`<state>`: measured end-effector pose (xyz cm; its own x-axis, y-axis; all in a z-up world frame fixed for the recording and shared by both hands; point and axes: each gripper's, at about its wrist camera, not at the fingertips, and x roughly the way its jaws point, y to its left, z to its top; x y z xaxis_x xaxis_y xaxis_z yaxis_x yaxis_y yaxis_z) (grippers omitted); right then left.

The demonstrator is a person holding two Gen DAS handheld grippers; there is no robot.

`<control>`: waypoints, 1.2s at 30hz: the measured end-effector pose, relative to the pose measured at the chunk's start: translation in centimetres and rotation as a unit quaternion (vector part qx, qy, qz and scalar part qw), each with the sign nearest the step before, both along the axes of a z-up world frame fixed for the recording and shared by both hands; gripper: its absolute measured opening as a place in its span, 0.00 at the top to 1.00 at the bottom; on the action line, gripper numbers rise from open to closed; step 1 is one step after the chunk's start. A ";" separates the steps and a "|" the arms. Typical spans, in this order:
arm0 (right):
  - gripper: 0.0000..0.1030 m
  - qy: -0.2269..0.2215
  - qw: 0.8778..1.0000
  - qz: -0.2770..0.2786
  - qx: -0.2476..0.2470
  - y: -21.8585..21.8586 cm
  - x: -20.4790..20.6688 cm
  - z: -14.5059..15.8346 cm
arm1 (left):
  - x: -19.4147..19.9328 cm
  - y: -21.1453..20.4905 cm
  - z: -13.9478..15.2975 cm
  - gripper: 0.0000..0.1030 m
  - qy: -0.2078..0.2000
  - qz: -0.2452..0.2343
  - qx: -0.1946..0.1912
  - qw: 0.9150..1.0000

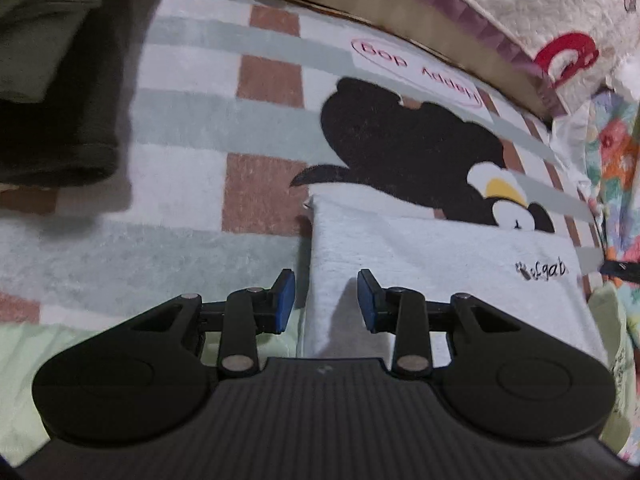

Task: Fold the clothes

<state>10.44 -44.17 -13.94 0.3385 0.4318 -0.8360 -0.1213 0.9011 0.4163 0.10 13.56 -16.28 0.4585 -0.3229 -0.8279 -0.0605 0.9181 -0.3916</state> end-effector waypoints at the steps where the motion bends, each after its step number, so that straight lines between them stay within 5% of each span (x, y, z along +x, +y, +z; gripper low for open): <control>1: 0.60 0.009 1.000 -0.005 -0.001 -0.1 0.6 -1.1 | 0.2 0.0 -0.2 0.68 -0.002 -0.005 -0.006 1.000; 6: 0.61 0.003 0.999 -0.011 0.031 0.2 1.3 -3.5 | 1.4 0.5 -1.2 0.68 -0.023 -0.006 -0.040 0.999; 10: 0.60 -0.022 0.999 -0.020 0.035 0.4 0.7 -4.2 | 2.2 0.9 -2.0 0.57 -0.034 0.016 -0.051 0.998; 15: 0.57 -0.038 0.998 -0.053 0.026 0.1 1.1 -4.9 | 1.7 0.9 -2.7 0.59 -0.046 0.003 -0.096 0.994; 20: 0.60 -0.064 0.995 -0.055 0.046 0.3 2.2 -5.6 | 1.8 0.1 -3.3 0.53 -0.056 -0.008 -0.070 0.996; 21: 0.86 -0.076 0.995 -0.037 0.045 0.7 2.2 -5.5 | 1.9 0.0 -3.5 0.56 -0.058 -0.008 -0.073 0.996; 23: 0.94 -0.110 0.994 -0.012 0.023 1.7 1.7 -4.6 | 2.0 -0.2 -3.6 0.94 -0.065 -0.012 -0.082 0.994; 24: 0.95 -0.132 0.991 -0.022 0.021 1.6 1.4 -3.9 | 1.9 -0.4 -3.3 0.97 -0.077 -0.013 -0.080 0.994; 27: 0.97 -0.172 0.984 -0.045 0.016 1.0 1.3 -2.5 | 1.5 -0.7 -2.0 0.97 -0.110 -0.017 -0.042 0.993; 31: 0.97 -0.154 0.987 -0.027 -0.022 1.9 2.2 -3.5 | 1.8 -0.8 -2.5 0.97 -0.104 -0.021 -0.011 0.994; 36: 0.96 -0.139 0.989 -0.024 -0.035 2.8 2.6 -4.8 | 1.9 0.1 -3.7 0.91 -0.095 -0.006 -0.033 0.995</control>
